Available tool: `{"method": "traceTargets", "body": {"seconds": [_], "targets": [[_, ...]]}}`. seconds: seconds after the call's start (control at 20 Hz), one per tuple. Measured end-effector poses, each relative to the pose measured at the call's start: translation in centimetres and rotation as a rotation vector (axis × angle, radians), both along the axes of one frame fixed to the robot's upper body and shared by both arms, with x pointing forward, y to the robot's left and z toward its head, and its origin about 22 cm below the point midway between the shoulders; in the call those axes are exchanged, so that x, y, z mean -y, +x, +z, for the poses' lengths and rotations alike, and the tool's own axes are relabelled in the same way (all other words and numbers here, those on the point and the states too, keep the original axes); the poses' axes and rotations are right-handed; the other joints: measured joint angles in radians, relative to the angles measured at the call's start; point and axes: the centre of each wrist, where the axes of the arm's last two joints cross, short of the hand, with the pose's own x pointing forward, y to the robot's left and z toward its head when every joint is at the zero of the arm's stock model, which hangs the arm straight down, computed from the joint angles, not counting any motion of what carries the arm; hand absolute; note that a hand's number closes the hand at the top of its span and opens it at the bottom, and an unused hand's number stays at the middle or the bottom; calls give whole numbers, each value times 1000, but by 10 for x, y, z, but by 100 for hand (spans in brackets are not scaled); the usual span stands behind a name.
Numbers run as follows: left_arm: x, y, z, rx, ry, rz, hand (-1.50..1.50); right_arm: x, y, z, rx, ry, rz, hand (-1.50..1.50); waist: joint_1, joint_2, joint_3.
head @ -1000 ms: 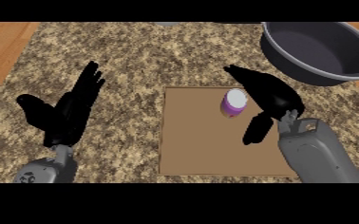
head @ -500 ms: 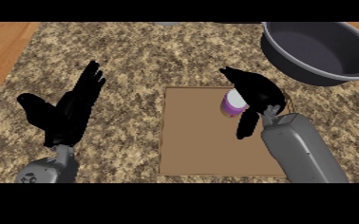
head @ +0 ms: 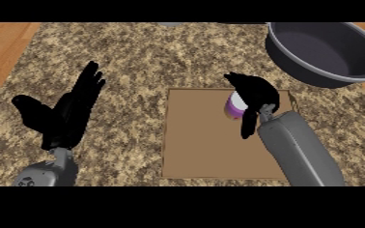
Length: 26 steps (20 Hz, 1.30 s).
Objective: Pick the can from the tray and place it in the pot
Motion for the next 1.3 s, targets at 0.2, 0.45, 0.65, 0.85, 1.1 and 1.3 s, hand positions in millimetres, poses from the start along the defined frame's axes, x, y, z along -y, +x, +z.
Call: {"method": "traceTargets", "body": {"seconds": [0.2, 0.45, 0.65, 0.85, 1.1, 1.3], "targets": [[3, 4, -7, -3, 0, -8, 0, -6, 4, -3, -23, -25, 4, -150, -2, 0, 0], [5, 1, -9, -6, 4, -2, 0, -2, 3, -16, -26, 23, 35, 150, -2, 0, 0], [5, -2, -9, 1, 7, -3, 0, -9, 3, -18, 24, 75, 88, 150, -1, 0, 0], [7, 3, -4, -3, 6, -7, 0, -5, 5, -22, 55, 85, 115, 150, -2, 0, 0], [5, 1, -8, -7, 5, -2, 0, 0, 11, -17, 84, 111, 118, 150, -3, 0, 0], [1, -3, -9, -7, 9, 16, 0, 53, 13, -22, 119, 83, -204, 150, -27, -2, 0]]}}
